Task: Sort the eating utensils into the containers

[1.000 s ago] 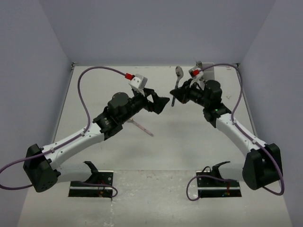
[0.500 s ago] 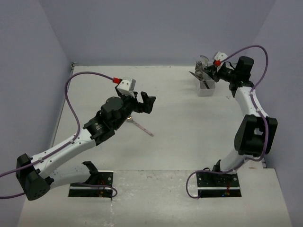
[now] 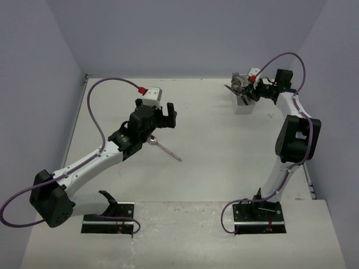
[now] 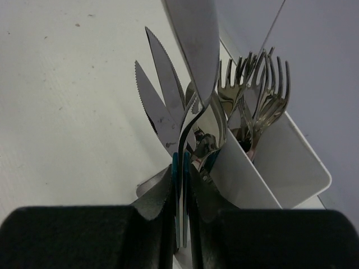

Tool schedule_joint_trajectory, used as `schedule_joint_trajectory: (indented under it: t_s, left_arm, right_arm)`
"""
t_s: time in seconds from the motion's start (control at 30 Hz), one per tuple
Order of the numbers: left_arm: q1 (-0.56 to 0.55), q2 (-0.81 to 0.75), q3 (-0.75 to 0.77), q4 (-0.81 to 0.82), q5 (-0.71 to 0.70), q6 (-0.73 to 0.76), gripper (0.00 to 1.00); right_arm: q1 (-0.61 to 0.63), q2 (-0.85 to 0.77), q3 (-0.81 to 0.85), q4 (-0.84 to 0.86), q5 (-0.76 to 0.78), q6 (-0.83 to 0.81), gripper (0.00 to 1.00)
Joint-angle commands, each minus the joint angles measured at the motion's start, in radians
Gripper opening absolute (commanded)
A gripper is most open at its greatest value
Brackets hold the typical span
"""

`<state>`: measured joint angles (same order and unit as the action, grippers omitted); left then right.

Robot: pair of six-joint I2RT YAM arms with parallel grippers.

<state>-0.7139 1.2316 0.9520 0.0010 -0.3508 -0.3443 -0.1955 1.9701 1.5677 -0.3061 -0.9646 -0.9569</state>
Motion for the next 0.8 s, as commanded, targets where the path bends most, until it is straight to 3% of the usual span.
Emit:
schedule_joint_trajectory:
  t_s: [0.0, 0.4, 0.5, 0.63, 0.77]
  left_arm:
    - [0.045, 0.015, 0.045, 0.024, 0.059, 0.01, 1.0]
    - [0.07, 0.06, 0.077, 0.007, 0.056, 0.01, 1.0]
    - [0.071, 0.063, 0.083, 0.001, 0.053, 0.007, 1.0]
    - [0.073, 0.065, 0.087, 0.001, 0.052, -0.004, 1.0]
    - [0.073, 0.068, 0.093, -0.065, 0.039, -0.025, 1.0]
  right_arm:
    - [0.001, 0.03, 0.044, -0.016, 0.02, -0.057, 0.03]
    - [-0.01, 0.11, 0.094, -0.028, 0.03, -0.042, 0.09]
    - [-0.021, 0.102, 0.087, -0.025, 0.017, -0.02, 0.18]
    - [-0.035, 0.079, 0.072, -0.004, 0.003, 0.01, 0.39]
    - [-0.035, 0.024, 0.054, -0.007, -0.008, 0.015, 0.44]
